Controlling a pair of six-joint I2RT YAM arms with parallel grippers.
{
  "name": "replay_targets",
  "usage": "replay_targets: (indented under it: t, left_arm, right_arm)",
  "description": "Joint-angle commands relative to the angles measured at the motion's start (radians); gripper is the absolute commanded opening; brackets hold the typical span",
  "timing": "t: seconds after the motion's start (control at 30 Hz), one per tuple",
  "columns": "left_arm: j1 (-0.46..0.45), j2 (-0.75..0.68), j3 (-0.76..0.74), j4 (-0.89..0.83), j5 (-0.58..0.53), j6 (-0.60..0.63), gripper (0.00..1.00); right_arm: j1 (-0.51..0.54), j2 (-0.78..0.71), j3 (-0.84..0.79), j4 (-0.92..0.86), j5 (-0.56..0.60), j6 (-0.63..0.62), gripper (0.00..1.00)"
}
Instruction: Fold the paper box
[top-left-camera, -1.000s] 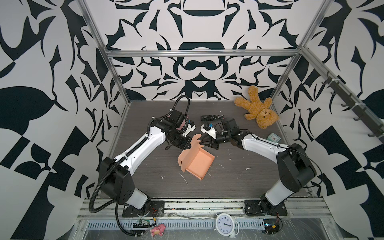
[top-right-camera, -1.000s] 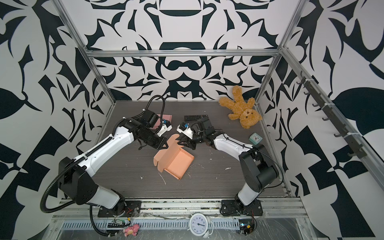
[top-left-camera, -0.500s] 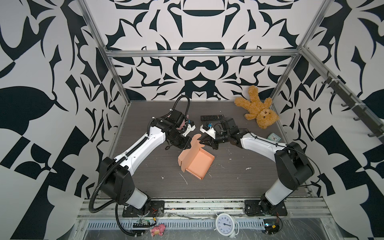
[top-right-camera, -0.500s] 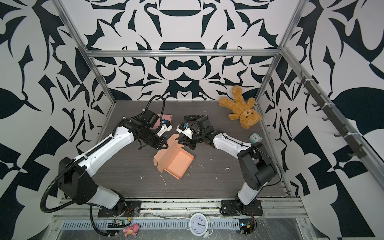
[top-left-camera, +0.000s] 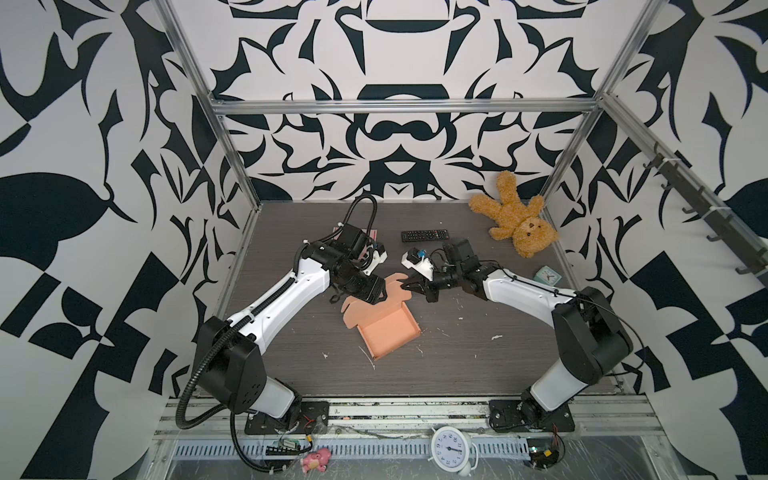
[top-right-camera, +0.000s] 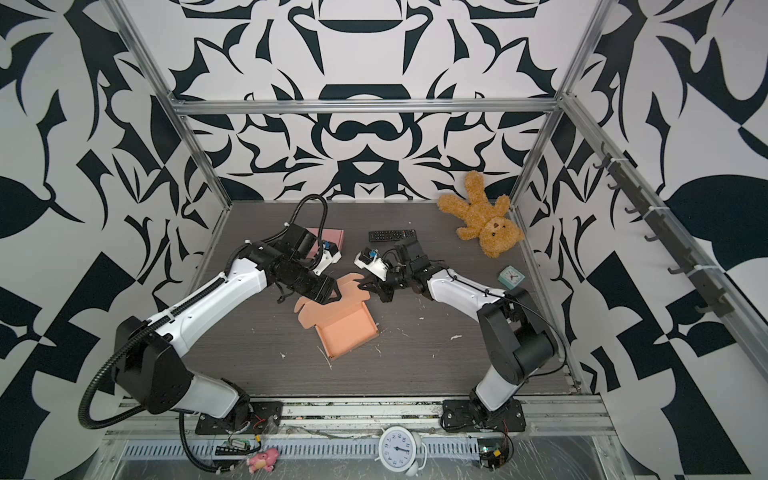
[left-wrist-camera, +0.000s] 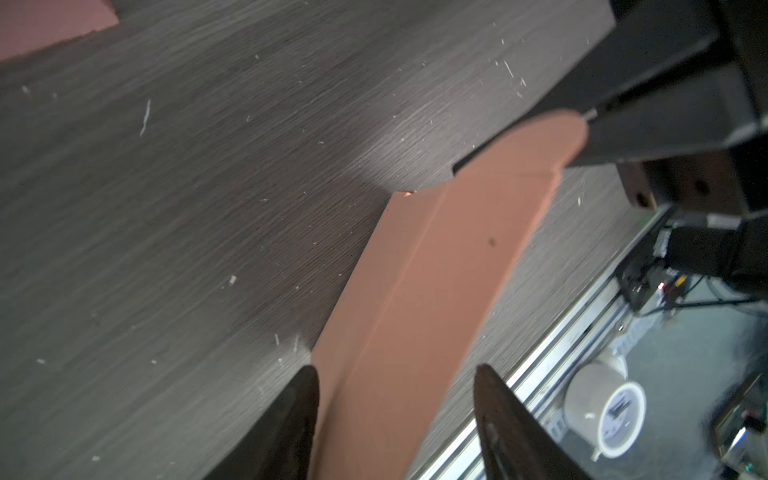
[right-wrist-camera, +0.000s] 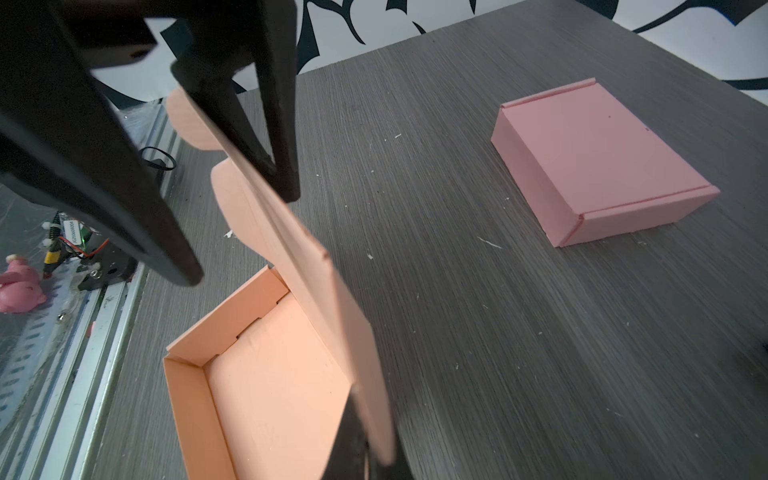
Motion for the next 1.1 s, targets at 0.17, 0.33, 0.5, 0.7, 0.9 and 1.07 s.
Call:
replay_targets:
  t: [0.17, 0.33, 0.5, 0.7, 0.9, 1.07]
  left_arm:
    - [0.016, -0.155, -0.171, 0.181, 0.02, -0.094, 0.8]
    - [0.065, -0.19, -0.262, 0.282, 0.052, -0.15, 0.81]
    - [0.068, -0.218, -0.328, 0.38, 0.05, -0.211, 0.81]
    - [0.069, -0.241, -0.401, 0.426, 0.047, -0.245, 0.74]
    - [0.068, -0.275, -0.439, 0.428, 0.034, -0.248, 0.63]
    - [0.069, -0.281, -0.452, 0.432, 0.02, -0.251, 0.55]
  right_arm:
    - [0.002, -0.142, -0.132, 0.156, 0.116, 0.091, 0.0]
    - [0.002, -0.199, -0.181, 0.145, 0.175, 0.107, 0.0]
    - [0.002, -0.24, -0.24, 0.18, 0.204, 0.147, 0.0]
    - [0.003, -0.292, -0.275, 0.183, 0.279, 0.159, 0.0]
    - [0.003, -0.317, -0.299, 0.203, 0.325, 0.169, 0.0]
    - [0.003, -0.335, -0.306, 0.196, 0.356, 0.172, 0.0]
